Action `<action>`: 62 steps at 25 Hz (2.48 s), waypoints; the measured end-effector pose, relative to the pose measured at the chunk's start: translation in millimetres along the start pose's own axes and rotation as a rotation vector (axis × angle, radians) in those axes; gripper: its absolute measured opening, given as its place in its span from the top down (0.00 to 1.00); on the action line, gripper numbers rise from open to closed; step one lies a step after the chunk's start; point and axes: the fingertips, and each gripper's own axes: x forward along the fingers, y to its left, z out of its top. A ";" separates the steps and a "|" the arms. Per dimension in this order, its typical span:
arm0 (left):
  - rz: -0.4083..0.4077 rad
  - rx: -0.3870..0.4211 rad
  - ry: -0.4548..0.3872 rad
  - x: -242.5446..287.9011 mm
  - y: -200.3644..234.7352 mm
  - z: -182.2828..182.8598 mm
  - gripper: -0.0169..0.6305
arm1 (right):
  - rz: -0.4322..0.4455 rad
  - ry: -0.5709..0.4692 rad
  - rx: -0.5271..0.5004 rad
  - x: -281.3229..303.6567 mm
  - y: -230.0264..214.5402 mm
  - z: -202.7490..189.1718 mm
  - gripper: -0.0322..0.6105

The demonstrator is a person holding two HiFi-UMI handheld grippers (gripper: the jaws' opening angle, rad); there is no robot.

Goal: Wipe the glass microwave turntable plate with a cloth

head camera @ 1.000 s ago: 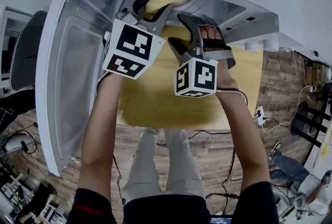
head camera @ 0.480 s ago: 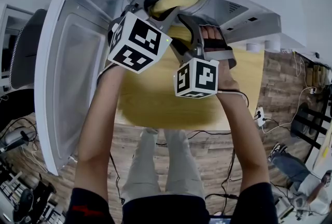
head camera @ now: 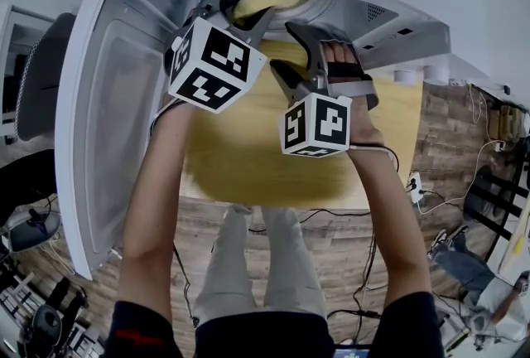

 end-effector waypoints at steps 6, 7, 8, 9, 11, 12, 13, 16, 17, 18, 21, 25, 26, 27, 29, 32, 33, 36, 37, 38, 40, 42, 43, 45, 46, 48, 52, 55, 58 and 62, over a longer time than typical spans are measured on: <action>0.074 0.062 0.048 -0.6 7.9 -6.2 0.76 | 0.001 -0.003 -0.001 -0.3 0.0 0.6 0.48; 0.081 0.079 0.053 -0.8 7.9 -6.6 0.76 | 0.001 -0.005 -0.001 -0.4 -0.1 0.6 0.48; 0.086 0.089 0.056 -1.1 8.0 -7.1 0.76 | 0.000 -0.006 -0.001 -0.5 -0.1 0.7 0.48; 0.091 0.092 0.058 -1.4 8.5 -7.7 0.76 | 0.000 -0.008 -0.001 -0.5 0.0 0.7 0.48; 0.103 0.086 0.068 -2.4 11.4 -9.9 0.76 | 0.000 -0.008 -0.001 -0.6 0.3 0.5 0.48; 0.113 0.083 0.077 -3.1 13.7 -11.4 0.76 | 0.000 -0.008 -0.001 -0.6 0.3 0.5 0.48; 0.123 0.080 0.087 -3.9 15.8 -12.7 0.76 | 0.000 -0.008 -0.001 -0.6 0.2 0.5 0.48; 0.142 0.072 0.108 -5.3 19.0 -15.1 0.76 | -0.001 -0.007 0.001 -0.6 0.0 0.3 0.48; 0.148 0.066 0.115 -5.6 20.2 -16.0 0.76 | -0.001 -0.008 0.001 -0.7 0.1 0.4 0.48; 0.155 0.055 0.121 -5.9 21.5 -16.9 0.76 | -0.001 -0.008 0.001 -0.7 0.2 0.6 0.48; 0.166 0.020 0.127 -6.2 24.6 -18.1 0.76 | -0.001 -0.008 0.000 -0.9 0.0 0.4 0.48; 0.155 0.015 0.125 -4.6 24.1 -18.1 0.76 | -0.004 -0.011 0.006 -0.7 -0.3 0.7 0.48; 0.146 0.017 0.127 -3.4 23.2 -17.7 0.76 | -0.005 -0.011 0.007 -0.6 -0.4 0.7 0.48; 0.136 0.020 0.129 -1.9 22.1 -17.1 0.76 | -0.005 -0.011 0.008 -0.6 -0.5 0.6 0.48; 0.114 0.026 0.136 1.7 19.3 -15.2 0.76 | -0.005 -0.010 0.010 -0.6 -0.6 0.2 0.48; 0.090 0.030 0.137 6.2 16.7 -12.7 0.76 | -0.006 -0.011 0.012 -0.2 -0.5 0.4 0.48; 0.084 0.029 0.134 7.4 16.1 -12.0 0.76 | -0.007 -0.011 0.013 -0.1 -0.4 0.6 0.48; 0.065 0.025 0.119 11.8 12.6 -8.3 0.76 | -0.009 -0.010 0.015 -0.2 -0.6 0.4 0.48; 0.056 0.019 0.110 13.3 10.8 -6.7 0.76 | -0.010 -0.010 0.015 -0.3 -0.8 0.3 0.48; 0.045 0.012 0.101 14.8 8.6 -5.2 0.76 | -0.010 -0.010 0.017 -0.2 -0.8 0.3 0.48; 0.022 0.003 0.086 17.8 4.5 -2.6 0.76 | -0.009 -0.012 0.023 0.0 -0.5 0.4 0.48; 0.003 0.010 0.084 21.6 0.9 0.6 0.76 | -0.007 -0.011 0.026 0.0 -0.4 0.1 0.48; -0.005 0.015 0.084 23.6 -1.2 2.5 0.76 | -0.007 -0.011 0.024 -0.1 -0.3 -0.1 0.48; -0.026 0.028 0.080 27.5 -6.8 6.7 0.76 | -0.006 -0.009 0.022 -0.3 0.1 -0.3 0.48; -0.039 0.038 0.076 29.4 -9.9 9.0 0.76 | -0.007 -0.008 0.022 -0.4 0.1 -0.1 0.48; -0.072 0.059 0.070 32.2 -15.2 12.6 0.76 | -0.011 -0.009 0.025 0.0 -0.4 0.5 0.48; -0.129 0.055 0.067 36.1 -21.9 17.6 0.76 | -0.018 -0.010 0.033 0.4 -0.8 0.8 0.48; -0.143 0.081 0.074 38.6 -24.2 19.7 0.76 | -0.021 -0.012 0.041 0.3 -0.7 0.5 0.48; -0.155 0.092 0.074 40.3 -25.0 21.4 0.76 | -0.021 -0.011 0.041 0.1 -0.8 0.1 0.48; -0.155 0.103 0.070 40.4 -25.0 21.9 0.76 | -0.023 -0.010 0.040 0.1 -1.0 0.0 0.48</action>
